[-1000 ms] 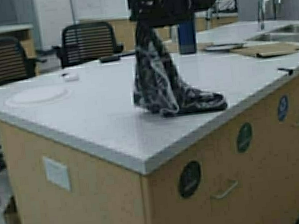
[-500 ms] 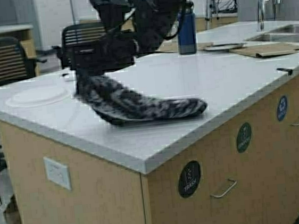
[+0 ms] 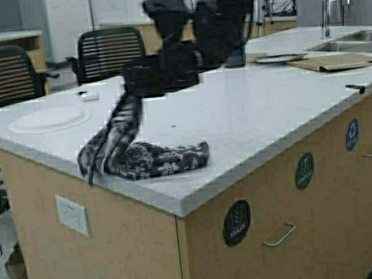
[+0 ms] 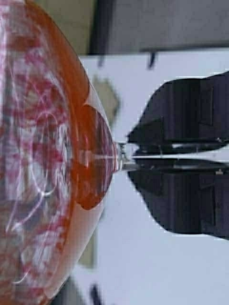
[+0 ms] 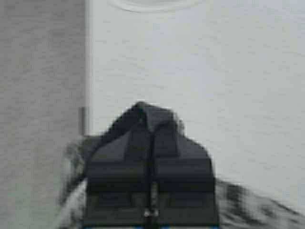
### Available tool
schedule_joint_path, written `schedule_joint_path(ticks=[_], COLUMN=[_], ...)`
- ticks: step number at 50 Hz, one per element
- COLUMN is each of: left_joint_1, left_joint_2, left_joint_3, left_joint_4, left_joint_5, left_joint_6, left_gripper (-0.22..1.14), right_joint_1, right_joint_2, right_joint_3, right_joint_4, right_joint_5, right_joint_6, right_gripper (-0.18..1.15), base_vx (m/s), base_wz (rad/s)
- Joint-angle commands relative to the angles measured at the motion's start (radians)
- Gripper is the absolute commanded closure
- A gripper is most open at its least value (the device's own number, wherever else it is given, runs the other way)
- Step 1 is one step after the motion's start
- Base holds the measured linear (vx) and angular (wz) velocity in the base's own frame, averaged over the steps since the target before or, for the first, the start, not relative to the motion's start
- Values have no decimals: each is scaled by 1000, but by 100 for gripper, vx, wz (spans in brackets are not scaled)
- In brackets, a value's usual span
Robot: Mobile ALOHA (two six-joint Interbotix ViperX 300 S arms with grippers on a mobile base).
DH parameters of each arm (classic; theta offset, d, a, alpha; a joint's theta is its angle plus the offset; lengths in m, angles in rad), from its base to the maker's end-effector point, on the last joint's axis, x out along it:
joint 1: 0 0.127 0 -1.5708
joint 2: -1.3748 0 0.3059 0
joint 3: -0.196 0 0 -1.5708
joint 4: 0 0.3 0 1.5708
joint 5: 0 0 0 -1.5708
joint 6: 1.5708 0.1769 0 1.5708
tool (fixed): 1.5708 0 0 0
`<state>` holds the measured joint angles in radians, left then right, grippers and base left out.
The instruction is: Get the cloth and wipe up the spill under the wine glass
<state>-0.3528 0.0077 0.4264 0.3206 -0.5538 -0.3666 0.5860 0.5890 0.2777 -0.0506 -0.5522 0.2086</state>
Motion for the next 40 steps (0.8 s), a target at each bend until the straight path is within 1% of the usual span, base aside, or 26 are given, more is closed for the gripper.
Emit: schedule_joint_path(ticks=[1,6,11,27,36,40], left_joint_1=[-5,-5,-5,-5,-5,-3], left_joint_2=[44,106,176,472,598,646], left_joint_3=[-17,-17,-17,-37,-60,-80], left_joint_4=[0,0,2,2,2,2], left_joint_5=[-63,-100,-149,-433,-581,-621], left_joint_6=[-3,0,3,23,77,106], left_gripper=[79,79,79,79,79,79], right_joint_1=[-101,-160,-186,-189,-189,-189], right_joint_2=[-67,-67,-67,-55,-57,-57], right_joint_3=[69,112,149,187,202,207], right_joint_4=[5,5,3,0,0,0], right_joint_5=[-37,-49,-52,-55,-75,-92], right_joint_6=[-6,-8,-9,-34,-34,-34], right_gripper=[91,91,91,91,91,91], base_vx=[0,0,0,0,0,0], base_wz=[0,0,0,0,0,0])
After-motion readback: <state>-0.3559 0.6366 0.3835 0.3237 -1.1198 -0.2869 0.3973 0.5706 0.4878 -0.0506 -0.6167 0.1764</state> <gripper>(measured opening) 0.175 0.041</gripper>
